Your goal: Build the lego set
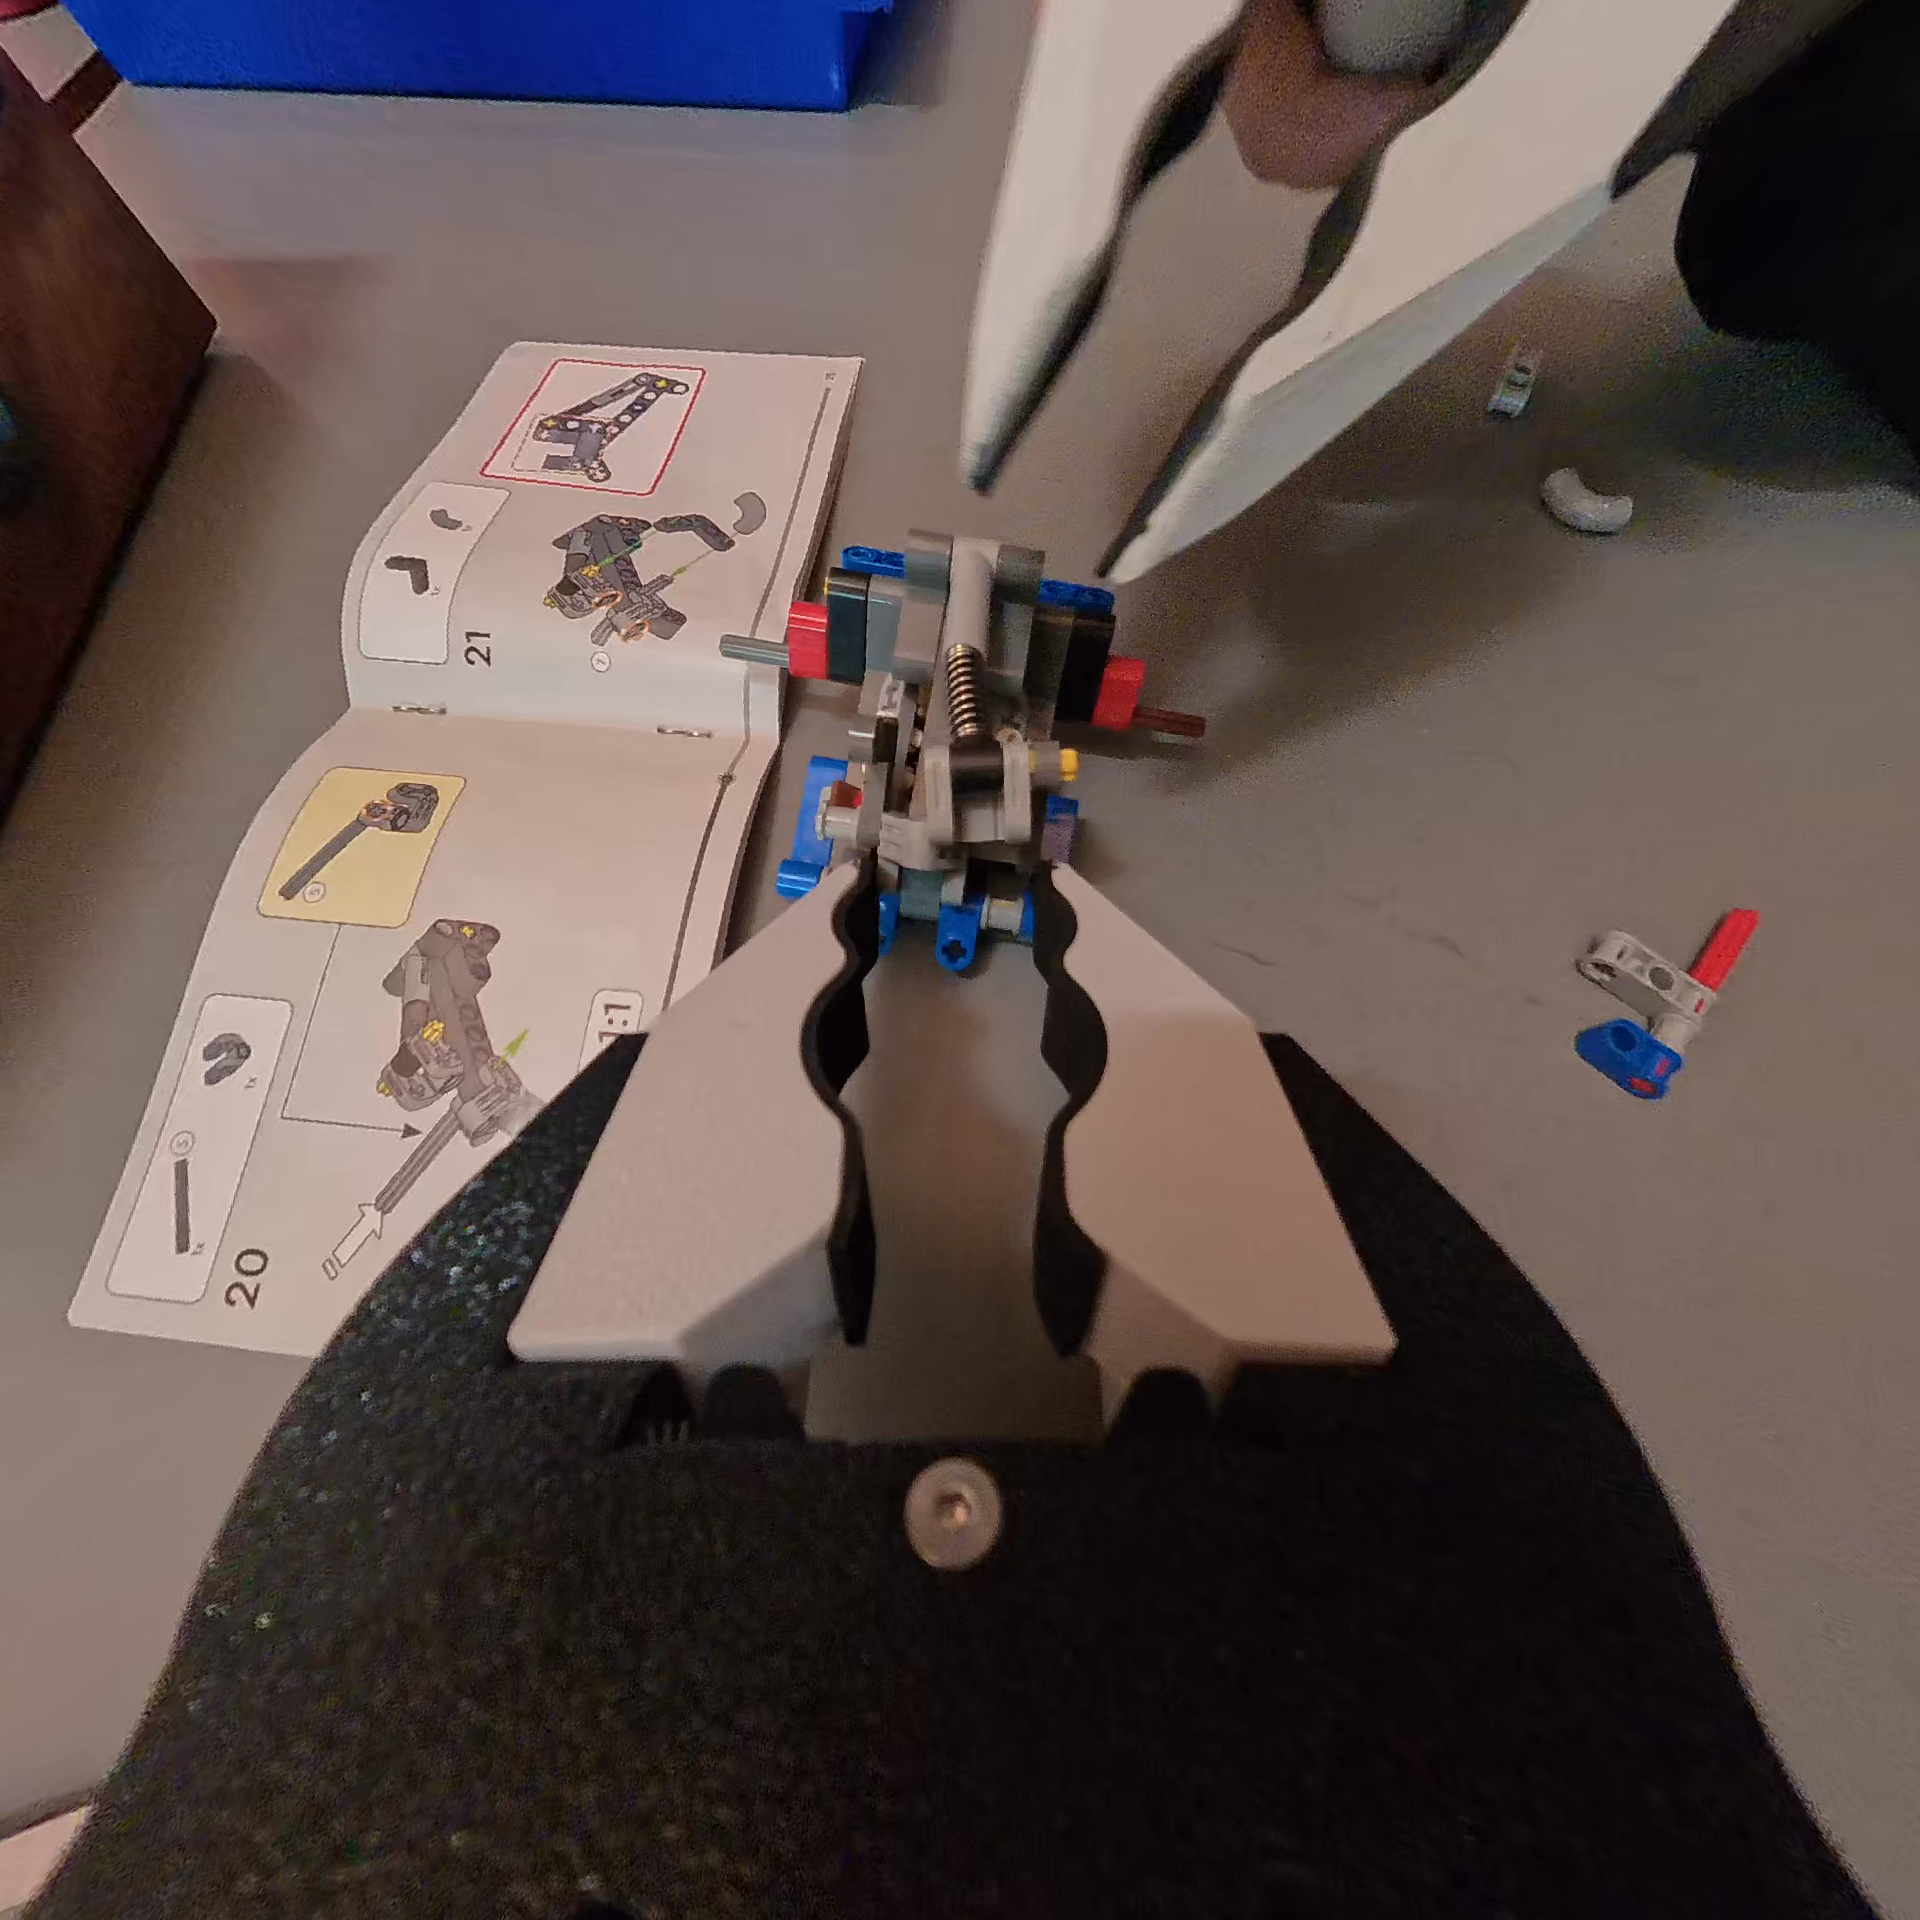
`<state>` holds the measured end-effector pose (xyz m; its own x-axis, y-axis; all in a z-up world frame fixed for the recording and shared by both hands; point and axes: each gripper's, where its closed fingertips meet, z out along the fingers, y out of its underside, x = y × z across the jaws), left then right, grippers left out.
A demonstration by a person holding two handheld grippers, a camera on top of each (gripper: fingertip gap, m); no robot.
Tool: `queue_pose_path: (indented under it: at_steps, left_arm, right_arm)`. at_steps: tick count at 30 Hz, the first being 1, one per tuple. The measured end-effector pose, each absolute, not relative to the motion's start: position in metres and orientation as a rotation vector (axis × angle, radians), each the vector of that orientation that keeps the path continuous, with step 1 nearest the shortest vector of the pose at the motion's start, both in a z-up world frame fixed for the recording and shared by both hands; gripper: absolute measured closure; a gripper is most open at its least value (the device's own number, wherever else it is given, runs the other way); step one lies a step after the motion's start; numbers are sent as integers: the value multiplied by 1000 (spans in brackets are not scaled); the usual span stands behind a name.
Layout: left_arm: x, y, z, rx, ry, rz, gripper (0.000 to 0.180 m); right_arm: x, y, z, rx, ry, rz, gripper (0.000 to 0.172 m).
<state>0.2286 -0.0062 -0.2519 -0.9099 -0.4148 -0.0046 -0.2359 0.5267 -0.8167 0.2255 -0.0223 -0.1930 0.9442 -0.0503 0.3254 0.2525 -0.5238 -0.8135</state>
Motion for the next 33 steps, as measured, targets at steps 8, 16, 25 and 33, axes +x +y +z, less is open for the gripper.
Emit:
queue_pose_path:
  at_steps: [8, 16, 25, 33]
  left_arm:
    - [229, -6, -251, -546, 2542, -1306, 154]
    - [235, 10, -221, -650, 2385, -1584, 174]
    - [228, -7, -225, -186, 2302, -1280, 180]
    - [220, -11, -225, -156, 2349, -1383, 180]
  right_arm:
    - [240, -12, -233, -2300, -327, -460, 162]
    - [233, -18, -234, -2207, -321, -376, 164]
    - [227, -19, -234, -2113, -372, -313, 164]
    - [224, -22, -233, -2060, -393, -260, 164]
